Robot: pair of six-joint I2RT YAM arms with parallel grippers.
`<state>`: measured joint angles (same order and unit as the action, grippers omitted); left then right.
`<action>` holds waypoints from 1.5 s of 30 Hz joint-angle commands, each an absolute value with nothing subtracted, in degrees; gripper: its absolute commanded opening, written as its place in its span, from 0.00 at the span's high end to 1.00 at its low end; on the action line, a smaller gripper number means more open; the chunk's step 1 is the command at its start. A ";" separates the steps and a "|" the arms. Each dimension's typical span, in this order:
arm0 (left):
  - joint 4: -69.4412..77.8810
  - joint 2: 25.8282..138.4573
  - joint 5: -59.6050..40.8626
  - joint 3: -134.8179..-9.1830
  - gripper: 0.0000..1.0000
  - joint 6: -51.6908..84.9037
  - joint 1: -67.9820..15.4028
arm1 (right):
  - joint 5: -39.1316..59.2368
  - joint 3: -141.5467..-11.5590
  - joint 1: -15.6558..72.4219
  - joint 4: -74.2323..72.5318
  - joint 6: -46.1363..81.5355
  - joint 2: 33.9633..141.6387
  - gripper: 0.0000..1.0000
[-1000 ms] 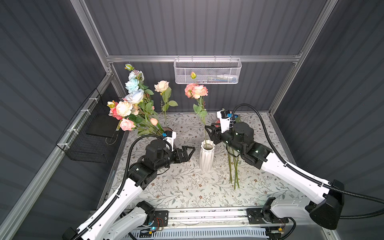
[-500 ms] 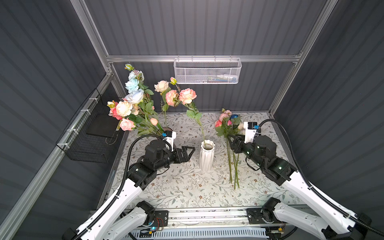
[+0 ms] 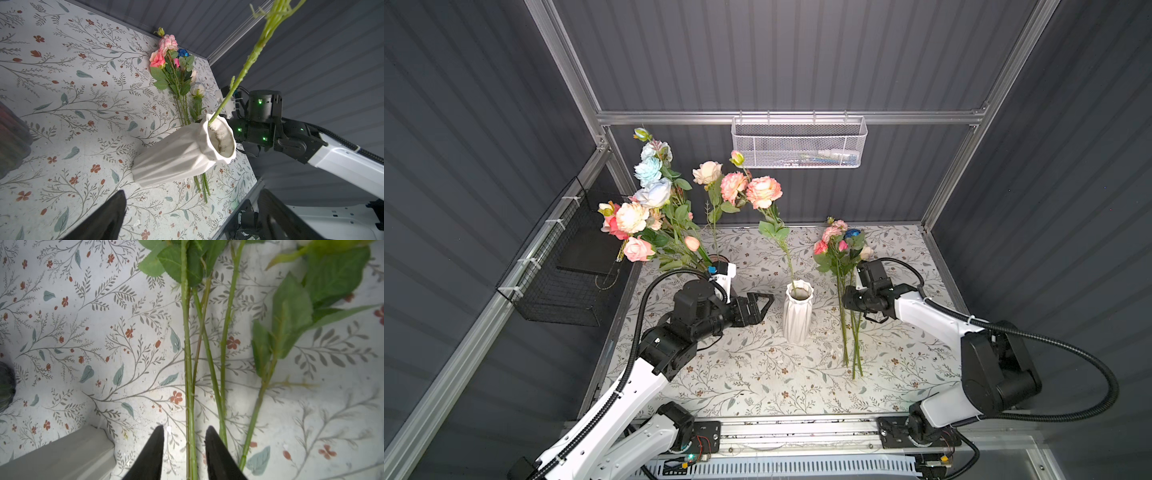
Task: Arrange the flowers into the vase
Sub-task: 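Move the right gripper back to the bunch and close on a stem, then lift another pink rose stem upward and carry it toward the white vase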
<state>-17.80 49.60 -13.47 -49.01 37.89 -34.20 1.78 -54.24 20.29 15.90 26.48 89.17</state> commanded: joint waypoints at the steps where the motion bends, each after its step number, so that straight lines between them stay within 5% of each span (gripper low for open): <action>1: -17.44 48.80 -13.63 -47.81 0.00 36.99 -34.47 | 1.66 -58.70 20.20 15.82 24.14 92.31 0.64; 11: -18.13 48.86 -13.43 -48.03 0.00 36.66 -34.47 | -3.48 -72.15 20.17 21.97 20.97 106.10 0.70; 29: -19.07 47.90 -13.02 -47.93 0.00 36.68 -34.47 | -4.78 -75.64 20.17 23.65 19.20 112.45 0.86; 45: -18.99 47.00 -14.36 -49.00 0.00 35.94 -34.45 | -6.74 -61.71 20.21 16.36 21.91 87.71 0.96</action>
